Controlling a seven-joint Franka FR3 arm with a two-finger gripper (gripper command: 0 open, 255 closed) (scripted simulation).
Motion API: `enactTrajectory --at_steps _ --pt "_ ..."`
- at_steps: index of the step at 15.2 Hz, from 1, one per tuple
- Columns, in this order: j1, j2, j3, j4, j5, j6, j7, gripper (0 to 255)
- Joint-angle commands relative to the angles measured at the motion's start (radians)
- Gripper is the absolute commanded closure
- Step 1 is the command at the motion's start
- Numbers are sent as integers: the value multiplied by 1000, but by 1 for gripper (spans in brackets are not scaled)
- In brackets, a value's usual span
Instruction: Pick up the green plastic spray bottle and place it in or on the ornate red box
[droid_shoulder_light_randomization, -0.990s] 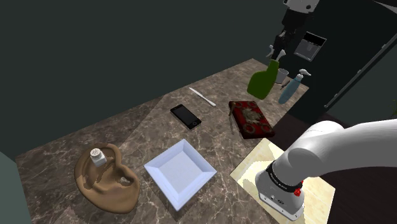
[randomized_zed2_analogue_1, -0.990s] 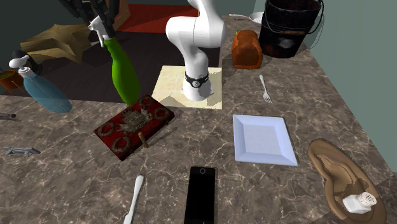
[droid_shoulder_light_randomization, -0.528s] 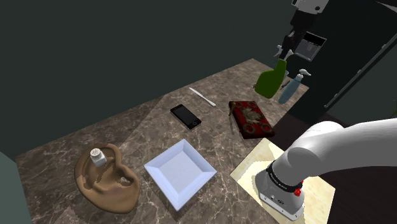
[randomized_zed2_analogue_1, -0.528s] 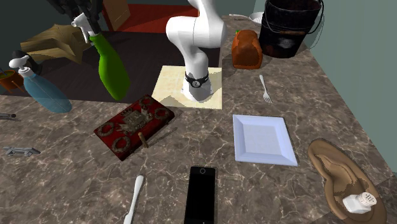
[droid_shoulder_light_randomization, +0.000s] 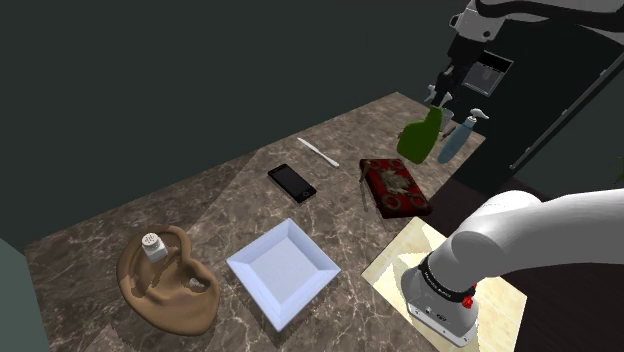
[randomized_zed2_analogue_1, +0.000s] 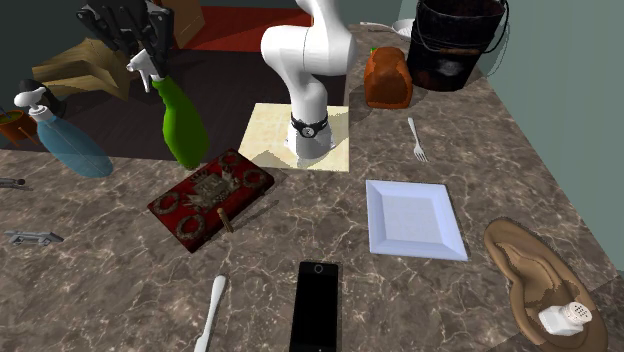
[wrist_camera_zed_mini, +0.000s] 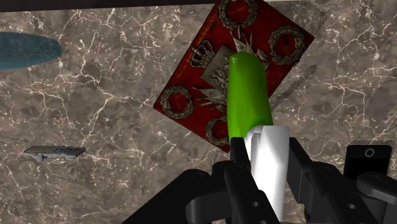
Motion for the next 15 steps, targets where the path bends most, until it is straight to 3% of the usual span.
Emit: enactTrajectory --at_steps 1,15 --pt "-2 -5 -5 -32 -5 28 1 255" --pt "-15 -9 -38 -220 -32 212 10 255"
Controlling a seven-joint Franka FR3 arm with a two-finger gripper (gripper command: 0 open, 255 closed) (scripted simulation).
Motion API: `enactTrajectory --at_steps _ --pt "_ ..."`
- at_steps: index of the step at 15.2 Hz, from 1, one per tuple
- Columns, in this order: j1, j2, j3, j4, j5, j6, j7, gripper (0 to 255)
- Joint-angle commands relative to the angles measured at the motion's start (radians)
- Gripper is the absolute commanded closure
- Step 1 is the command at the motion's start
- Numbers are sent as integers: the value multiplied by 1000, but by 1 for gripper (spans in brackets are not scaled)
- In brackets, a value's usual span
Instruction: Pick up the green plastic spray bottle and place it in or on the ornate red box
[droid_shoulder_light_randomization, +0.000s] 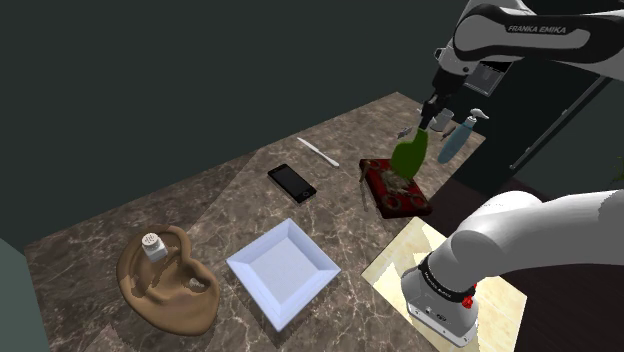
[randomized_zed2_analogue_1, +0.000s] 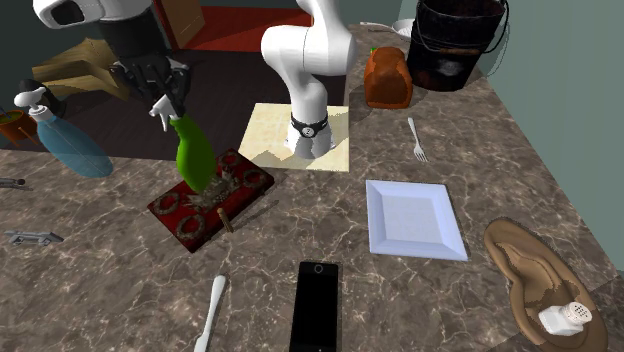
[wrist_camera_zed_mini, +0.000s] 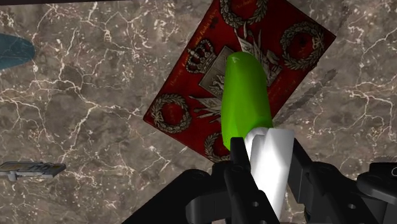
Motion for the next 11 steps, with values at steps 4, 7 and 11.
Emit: enactTrajectory --at_steps 4,7,11 --pt "-4 5 -13 -63 -11 69 3 255" --pt "-5 7 -16 -73 -12 81 4 255" --pt "-5 7 -16 -73 -13 81 4 255"
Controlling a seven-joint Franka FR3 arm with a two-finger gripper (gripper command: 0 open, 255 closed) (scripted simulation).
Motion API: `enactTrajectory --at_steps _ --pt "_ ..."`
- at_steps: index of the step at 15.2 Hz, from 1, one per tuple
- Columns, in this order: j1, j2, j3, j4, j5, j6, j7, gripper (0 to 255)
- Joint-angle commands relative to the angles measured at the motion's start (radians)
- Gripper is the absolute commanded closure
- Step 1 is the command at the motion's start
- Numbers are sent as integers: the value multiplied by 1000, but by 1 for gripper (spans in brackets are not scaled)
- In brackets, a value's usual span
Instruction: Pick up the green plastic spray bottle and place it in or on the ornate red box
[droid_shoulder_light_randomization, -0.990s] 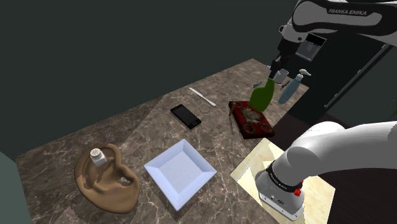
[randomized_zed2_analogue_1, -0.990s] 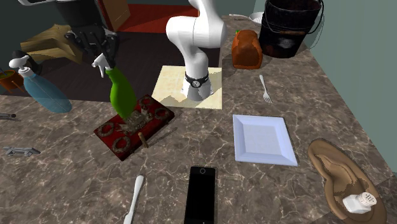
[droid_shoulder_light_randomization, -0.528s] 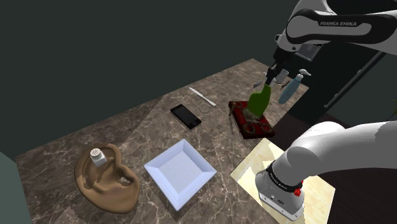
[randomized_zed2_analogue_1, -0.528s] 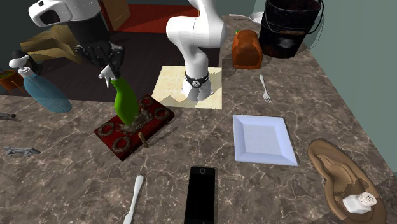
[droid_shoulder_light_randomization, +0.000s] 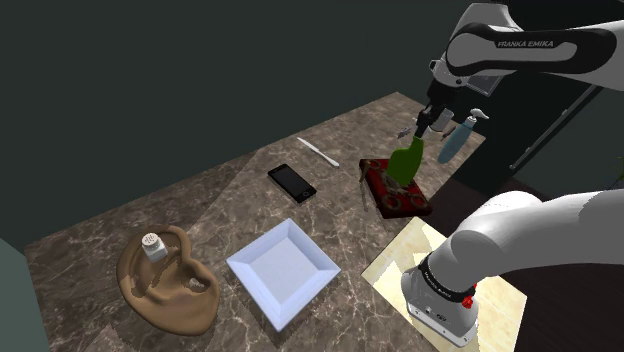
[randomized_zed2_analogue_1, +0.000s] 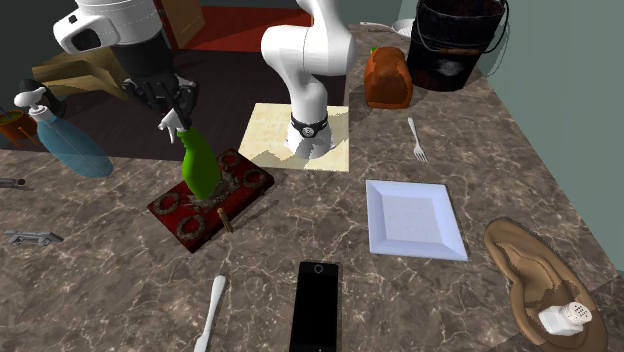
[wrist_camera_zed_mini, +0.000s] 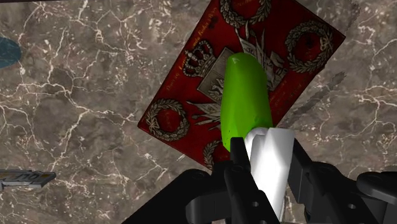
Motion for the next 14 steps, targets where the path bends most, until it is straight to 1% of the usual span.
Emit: enactTrajectory --at_steps 1,2,3,8,12,14 --pt "0 0 0 0 0 0 0 255" --pt "0 0 0 0 0 0 0 255" --pt "0 0 0 0 0 0 0 0" --pt "0 0 0 0 0 0 0 0" --pt "8 -10 26 119 20 -128 -4 0" --pt "8 -10 26 118 20 -128 -4 0"
